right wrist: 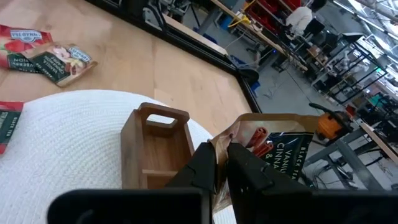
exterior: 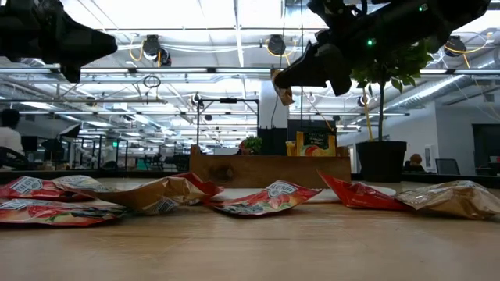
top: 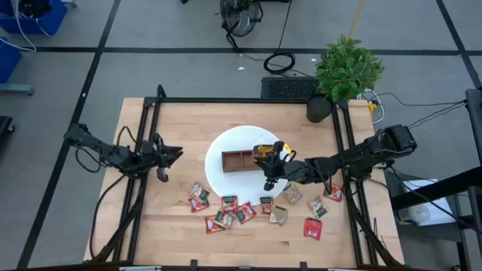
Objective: Pick & Place Tea
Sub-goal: Put the brown tea bag into the middle section of the wooden organizer
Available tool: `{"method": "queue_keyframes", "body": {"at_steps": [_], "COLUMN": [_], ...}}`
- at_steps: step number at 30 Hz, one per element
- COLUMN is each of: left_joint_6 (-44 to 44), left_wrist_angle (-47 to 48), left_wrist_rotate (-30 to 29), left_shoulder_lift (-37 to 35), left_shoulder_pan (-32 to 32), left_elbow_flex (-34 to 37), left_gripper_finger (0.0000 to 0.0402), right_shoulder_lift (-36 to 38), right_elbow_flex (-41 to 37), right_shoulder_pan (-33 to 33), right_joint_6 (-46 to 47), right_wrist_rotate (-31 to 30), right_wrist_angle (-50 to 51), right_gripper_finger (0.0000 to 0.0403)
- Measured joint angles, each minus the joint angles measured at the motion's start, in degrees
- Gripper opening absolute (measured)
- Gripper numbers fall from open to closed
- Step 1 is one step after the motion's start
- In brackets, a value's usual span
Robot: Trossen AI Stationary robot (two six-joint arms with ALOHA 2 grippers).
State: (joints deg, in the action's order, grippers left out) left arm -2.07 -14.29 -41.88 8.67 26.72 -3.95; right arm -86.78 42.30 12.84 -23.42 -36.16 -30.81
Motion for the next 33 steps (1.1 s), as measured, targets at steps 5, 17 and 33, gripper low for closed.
{"method": "queue_keyframes", "body": {"at_steps": [5, 17, 33], "left_joint_6": [0.3, -9.5, -12.1], "left_wrist_angle": [1.0, -14.5, -16.0], "left_wrist_rotate": [-0.8, 6.8, 21.1], "left_shoulder_lift": [0.0, 15.8, 69.6], "left_shoulder_pan": [0.0, -7.0, -22.6], "left_elbow_flex": [0.0, 0.0, -35.6], "left_gripper_finger": [0.0079, 0.0081, 0.0309], "right_shoulder_lift": [0.0, 0.0, 0.0], "right_elbow_flex": [0.0, 0.0, 0.0], "right_shoulder_pan": [0.0, 0.0, -0.1], "right_joint_6": [-1.8, -1.4, 0.6], "right_wrist_rotate": [0.0, 0.2, 0.1], "right_wrist_angle": [-1.4, -2.2, -1.2], "right_gripper_finger": [0.0009, 0.0009, 0.0009]}}
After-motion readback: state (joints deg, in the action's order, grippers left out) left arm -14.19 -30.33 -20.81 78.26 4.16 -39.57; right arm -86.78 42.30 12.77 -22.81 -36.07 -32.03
